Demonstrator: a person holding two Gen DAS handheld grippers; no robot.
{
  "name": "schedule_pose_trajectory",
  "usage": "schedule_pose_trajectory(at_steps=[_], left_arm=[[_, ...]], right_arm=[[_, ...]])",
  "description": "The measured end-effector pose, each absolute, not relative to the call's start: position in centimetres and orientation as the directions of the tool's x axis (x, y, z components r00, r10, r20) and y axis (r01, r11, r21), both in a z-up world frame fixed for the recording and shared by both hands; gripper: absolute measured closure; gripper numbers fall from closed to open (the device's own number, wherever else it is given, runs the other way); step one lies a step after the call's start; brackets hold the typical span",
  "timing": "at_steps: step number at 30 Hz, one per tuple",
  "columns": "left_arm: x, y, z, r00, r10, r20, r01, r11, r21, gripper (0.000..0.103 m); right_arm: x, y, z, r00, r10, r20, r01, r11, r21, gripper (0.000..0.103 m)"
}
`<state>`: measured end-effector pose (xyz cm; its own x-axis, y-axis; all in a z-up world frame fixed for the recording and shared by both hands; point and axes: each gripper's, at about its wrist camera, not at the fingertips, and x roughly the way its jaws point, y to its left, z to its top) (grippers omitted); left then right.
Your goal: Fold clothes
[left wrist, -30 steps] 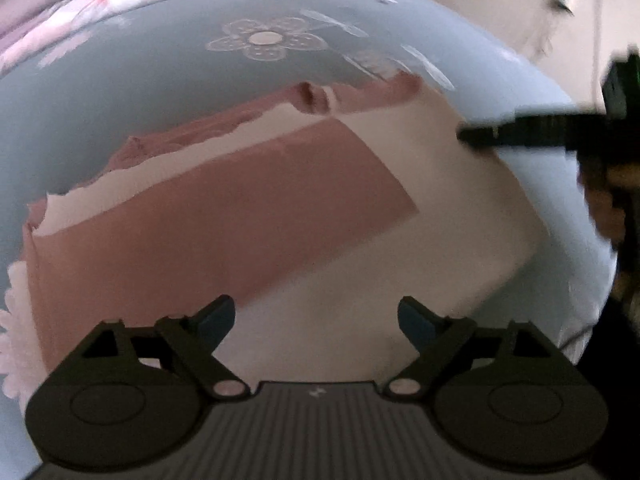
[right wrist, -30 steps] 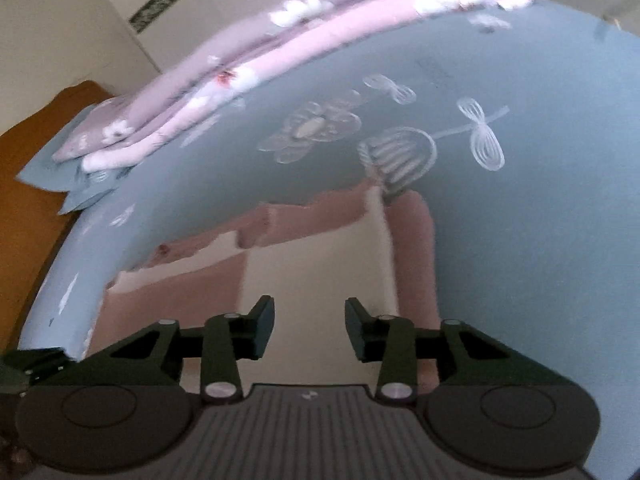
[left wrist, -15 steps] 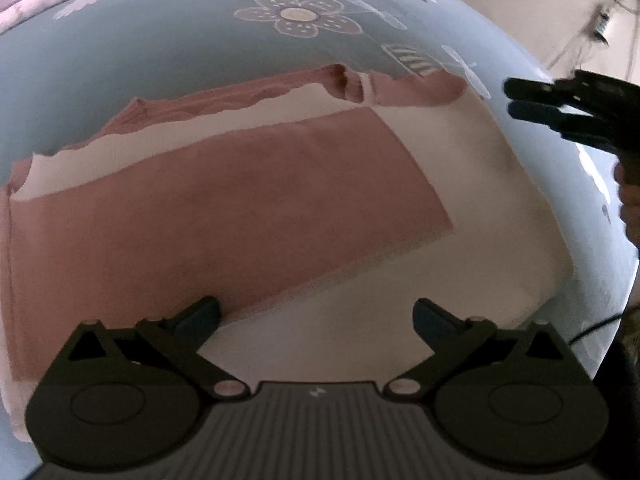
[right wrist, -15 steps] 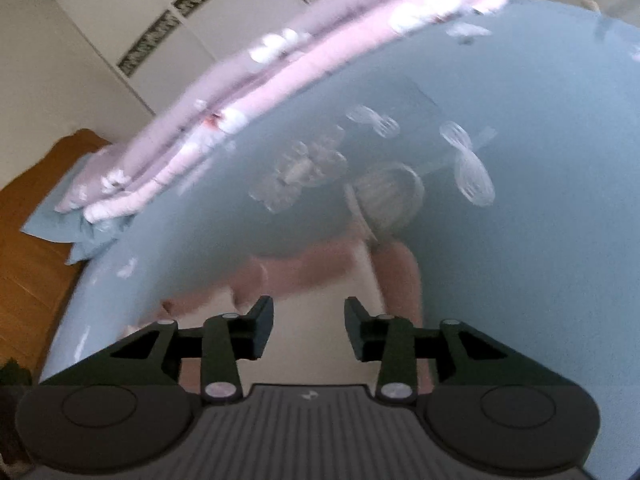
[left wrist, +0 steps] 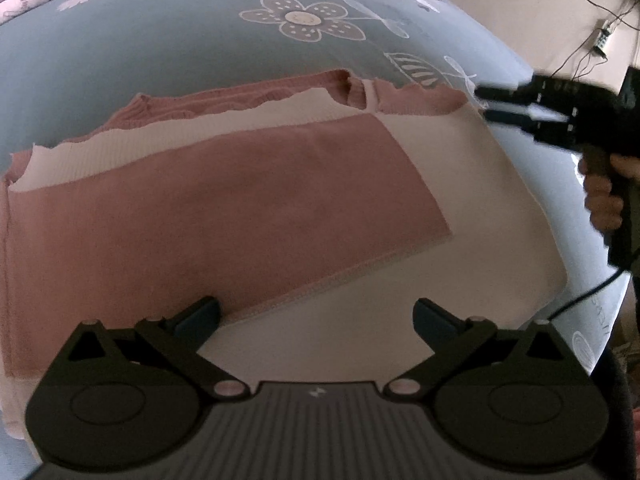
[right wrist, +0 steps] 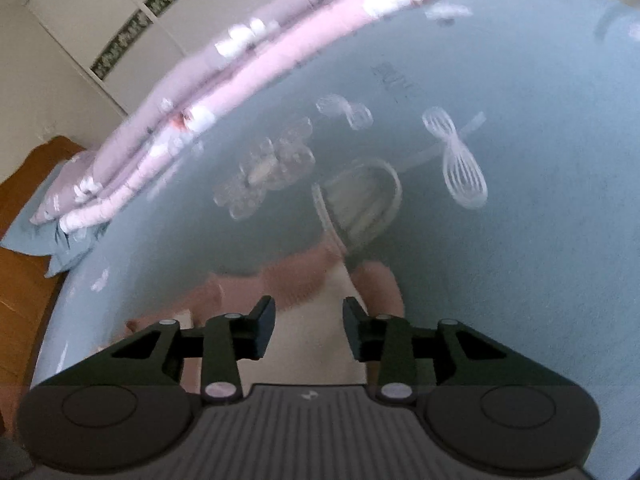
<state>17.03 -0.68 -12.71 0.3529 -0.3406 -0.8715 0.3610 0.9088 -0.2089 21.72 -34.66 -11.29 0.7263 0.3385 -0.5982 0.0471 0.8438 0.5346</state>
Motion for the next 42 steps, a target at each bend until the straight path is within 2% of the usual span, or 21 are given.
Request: schedule_pose_trajectory(at_steps=[3, 8, 10, 13, 17, 20, 24, 28, 31, 36, 40, 42], left_arm=[[17.0, -0.7, -12.6, 0.353, -0.338, -0.873, 0.360, 0.910, -0.207, 0.001], [16.9, -0.6, -12.6, 0.351, -0.347, -0.869, 0.362, 0.907, -0.216, 0.001], [17.0, -0.5, -12.6, 0.348, -0.355, -0.867, 0.366, 0.904, -0.223, 0.001], [17.0, -0.4, -12.6, 0.346, -0.363, -0.865, 0.367, 0.901, -0.231, 0.001], [16.8, -0.6, -12.6, 0.354, -0.353, -0.866, 0.365, 0.905, -0.219, 0.001], [16.6, -0.7, -12.6, 0.362, -0.346, -0.866, 0.370, 0.906, -0.207, 0.001], [16.5, -0.7, -12.6, 0.361, -0.348, -0.865, 0.381, 0.902, -0.204, 0.001], [16.7, -0.8, -12.7, 0.359, -0.344, -0.868, 0.375, 0.904, -0.203, 0.001], [16.6, -0.8, -12.5, 0.355, -0.340, -0.871, 0.370, 0.906, -0.203, 0.001], [16.7, -0.5, -12.5, 0.356, -0.350, -0.866, 0.356, 0.908, -0.221, 0.001], [16.6, -0.5, -12.5, 0.356, -0.351, -0.866, 0.362, 0.906, -0.218, 0.001], [16.6, -0.5, -12.5, 0.355, -0.351, -0.866, 0.368, 0.905, -0.215, 0.001]], right_arm=[[23.5, -34.2, -10.4, 0.734, 0.350, -0.582, 0.016, 0.848, 0.530, 0.054], [26.5, -34.9, -13.1, 0.682, 0.300, -0.667, 0.108, 0.861, 0.498, 0.055], [26.3, -35.4, -13.4, 0.685, 0.285, -0.671, 0.130, 0.858, 0.497, 0.055], [24.9, -35.4, -11.7, 0.719, 0.289, -0.632, 0.119, 0.844, 0.522, 0.054], [22.1, -33.4, -9.3, 0.720, 0.376, -0.584, 0.015, 0.832, 0.554, 0.050], [20.4, -31.9, -9.8, 0.677, 0.405, -0.615, -0.016, 0.843, 0.538, 0.050], [19.0, -32.2, -13.0, 0.619, 0.365, -0.696, 0.083, 0.850, 0.520, 0.050], [18.5, -32.9, -13.8, 0.642, 0.362, -0.676, 0.125, 0.821, 0.558, 0.050], [18.1, -31.9, -12.1, 0.647, 0.346, -0.680, 0.115, 0.837, 0.536, 0.049], [15.6, -30.4, -10.8, 0.668, 0.326, -0.669, 0.089, 0.858, 0.507, 0.043], [14.0, -30.5, -12.7, 0.639, 0.314, -0.702, 0.145, 0.847, 0.511, 0.043], [13.5, -30.8, -13.5, 0.654, 0.318, -0.687, 0.153, 0.833, 0.531, 0.043]])
